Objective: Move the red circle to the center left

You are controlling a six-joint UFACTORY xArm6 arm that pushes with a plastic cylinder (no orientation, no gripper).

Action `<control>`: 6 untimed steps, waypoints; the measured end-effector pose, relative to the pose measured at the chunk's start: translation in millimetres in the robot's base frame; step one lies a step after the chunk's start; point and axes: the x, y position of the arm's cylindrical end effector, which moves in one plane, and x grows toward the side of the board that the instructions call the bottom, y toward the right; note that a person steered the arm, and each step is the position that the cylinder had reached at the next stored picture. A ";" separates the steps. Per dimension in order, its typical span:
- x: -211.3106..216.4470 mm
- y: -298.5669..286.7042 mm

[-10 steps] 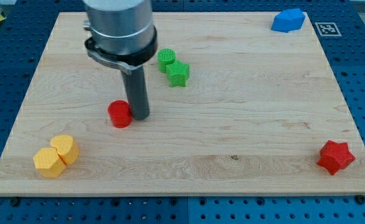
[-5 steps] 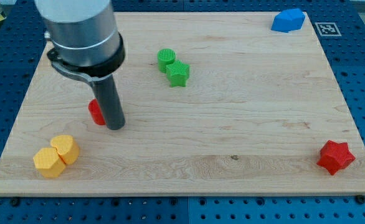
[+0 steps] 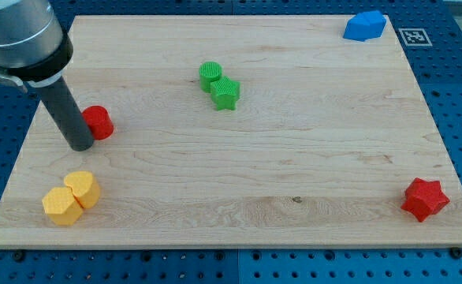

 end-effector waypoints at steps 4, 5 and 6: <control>-52.7 0.0; -24.6 5.6; -24.0 26.4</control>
